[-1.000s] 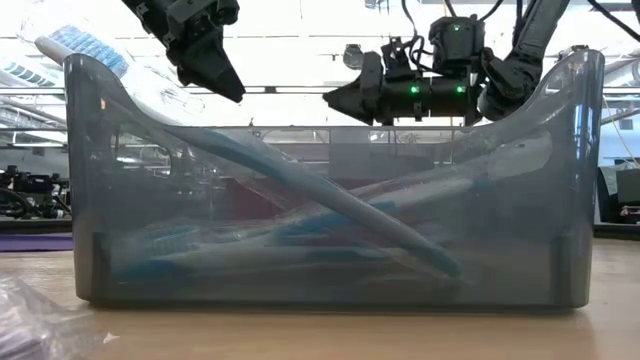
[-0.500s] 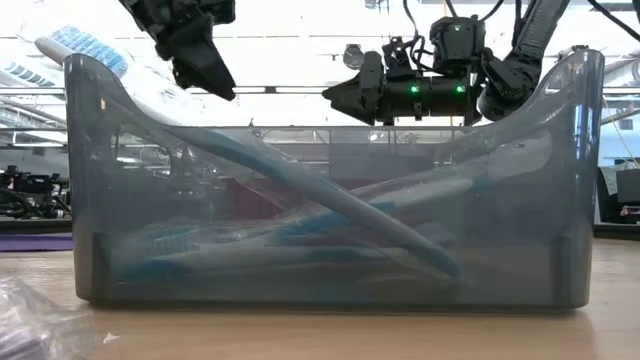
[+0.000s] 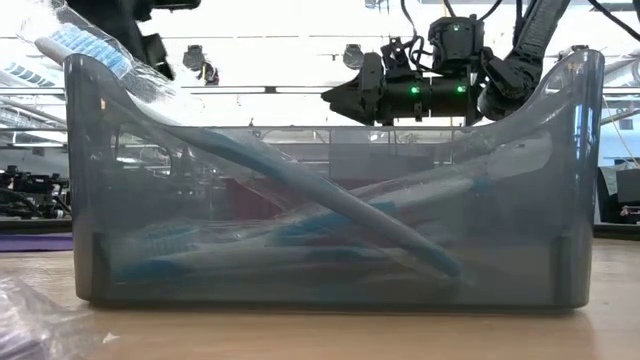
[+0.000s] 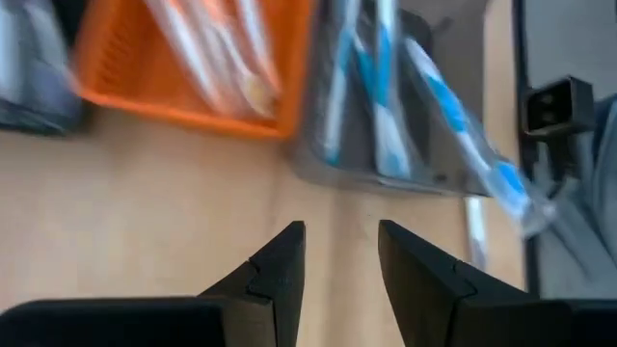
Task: Pick & Place Toothbrushes
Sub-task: Put the violet toothbrush into the black bin
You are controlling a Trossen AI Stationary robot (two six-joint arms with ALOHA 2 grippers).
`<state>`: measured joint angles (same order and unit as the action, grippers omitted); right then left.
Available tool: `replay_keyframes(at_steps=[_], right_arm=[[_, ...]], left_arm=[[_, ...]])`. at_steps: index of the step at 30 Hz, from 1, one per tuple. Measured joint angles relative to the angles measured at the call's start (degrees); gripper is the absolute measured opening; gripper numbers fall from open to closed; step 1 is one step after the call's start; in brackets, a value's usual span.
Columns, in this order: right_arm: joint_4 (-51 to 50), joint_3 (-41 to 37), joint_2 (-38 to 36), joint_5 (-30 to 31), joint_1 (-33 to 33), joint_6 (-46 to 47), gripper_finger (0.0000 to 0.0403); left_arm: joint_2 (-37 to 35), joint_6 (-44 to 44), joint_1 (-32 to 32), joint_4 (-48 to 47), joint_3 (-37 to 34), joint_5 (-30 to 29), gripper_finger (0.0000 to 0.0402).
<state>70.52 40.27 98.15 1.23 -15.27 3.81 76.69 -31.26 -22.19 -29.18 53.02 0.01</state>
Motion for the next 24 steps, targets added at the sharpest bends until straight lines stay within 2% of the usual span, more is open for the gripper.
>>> replay_keyframes(at_steps=[3,12,20,24], right_arm=[[-0.1,0.0,0.0,0.0,0.0,0.0,0.0205],[-0.1,0.0,0.0,0.0,0.0,1.6,0.0201],[0.0,0.0,0.0,0.0,0.0,1.5,0.02],[0.0,0.0,0.0,0.0,0.0,1.5,0.0202]], left_arm=[[3.1,-6.0,-4.8,1.5,0.0,-0.1,0.0131],[13.5,-22.0,-16.0,15.5,0.0,0.0,0.0131],[20.9,-35.8,-22.2,23.7,0.0,-1.1,0.0131],[23.0,-40.5,-23.8,24.9,0.0,-2.1,0.0131]])
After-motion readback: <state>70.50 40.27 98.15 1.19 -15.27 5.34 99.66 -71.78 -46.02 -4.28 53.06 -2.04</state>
